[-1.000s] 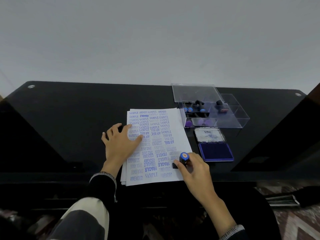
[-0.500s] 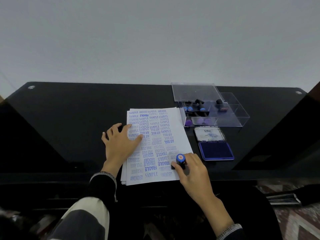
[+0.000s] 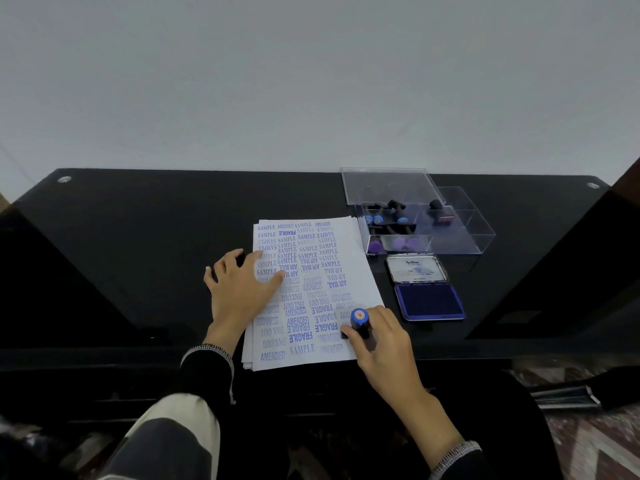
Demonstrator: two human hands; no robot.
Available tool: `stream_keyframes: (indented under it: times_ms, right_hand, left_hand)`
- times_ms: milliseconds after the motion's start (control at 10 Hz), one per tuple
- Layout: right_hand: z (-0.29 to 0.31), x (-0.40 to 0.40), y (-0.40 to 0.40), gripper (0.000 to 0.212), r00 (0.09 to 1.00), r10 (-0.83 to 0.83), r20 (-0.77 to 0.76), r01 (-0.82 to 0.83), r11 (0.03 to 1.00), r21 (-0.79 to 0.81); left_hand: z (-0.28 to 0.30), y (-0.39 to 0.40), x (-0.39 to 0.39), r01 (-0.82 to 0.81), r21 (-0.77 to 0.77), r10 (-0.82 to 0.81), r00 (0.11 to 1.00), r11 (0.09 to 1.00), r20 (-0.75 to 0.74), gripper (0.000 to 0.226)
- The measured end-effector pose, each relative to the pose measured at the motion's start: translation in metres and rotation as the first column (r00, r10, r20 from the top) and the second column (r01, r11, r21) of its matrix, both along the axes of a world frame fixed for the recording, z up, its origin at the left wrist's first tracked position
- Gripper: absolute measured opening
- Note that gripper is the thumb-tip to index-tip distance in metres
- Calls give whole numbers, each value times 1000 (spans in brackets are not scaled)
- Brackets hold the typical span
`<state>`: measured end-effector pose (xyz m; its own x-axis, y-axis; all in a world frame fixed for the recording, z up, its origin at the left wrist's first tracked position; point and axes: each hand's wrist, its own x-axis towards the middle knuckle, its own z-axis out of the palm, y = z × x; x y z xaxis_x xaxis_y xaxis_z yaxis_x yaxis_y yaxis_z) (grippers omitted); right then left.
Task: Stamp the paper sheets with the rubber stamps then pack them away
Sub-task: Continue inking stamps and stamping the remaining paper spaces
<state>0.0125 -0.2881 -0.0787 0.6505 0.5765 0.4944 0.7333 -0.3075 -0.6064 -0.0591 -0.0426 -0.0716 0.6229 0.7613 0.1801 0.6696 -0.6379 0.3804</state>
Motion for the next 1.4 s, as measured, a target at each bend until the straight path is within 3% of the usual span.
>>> stream_keyframes:
  times_ms: [200,300,400,500,600,800,1000,1400]
  right_hand:
    - [9,4,0,16,994,20,-111,-25,999,-46]
    - [23,11,2,23,912,-63,-406,112,989,96]
    - [38,26,-6,20,780,-130,-612,377,878,294]
    - [49,39,-19,13,714,-118,-690,464,818,340]
    - [52,44,-25,7,697,-117,-708,474,816,332]
    - [46,44,-24,13,702,-146,-697,487,812,321]
    - [45,56,-35,29,778,-226,-587,480,816,322]
    - [40,82,-36,20,931,-281,-233,293,956,18]
  left_hand:
    - [-1,1,0,-6,6,6,1000,1000,1,69]
    - [-1,1,1,-7,8,7,1000,1000,2,69]
    - [-1,1,1,-9,6,9,1000,1000,16,68]
    - [-1,1,1,-6,6,6,1000,1000,17,68]
    - [-1,1,1,-3,7,3,1000,1000,14,68]
    - [-1,0,1,-4,9,4,1000,1000,18,67]
    - [1,0,0,-8,3,8,1000,1000,16,66]
    - [1,-1,0,-5,7,5,1000,1000,27,67]
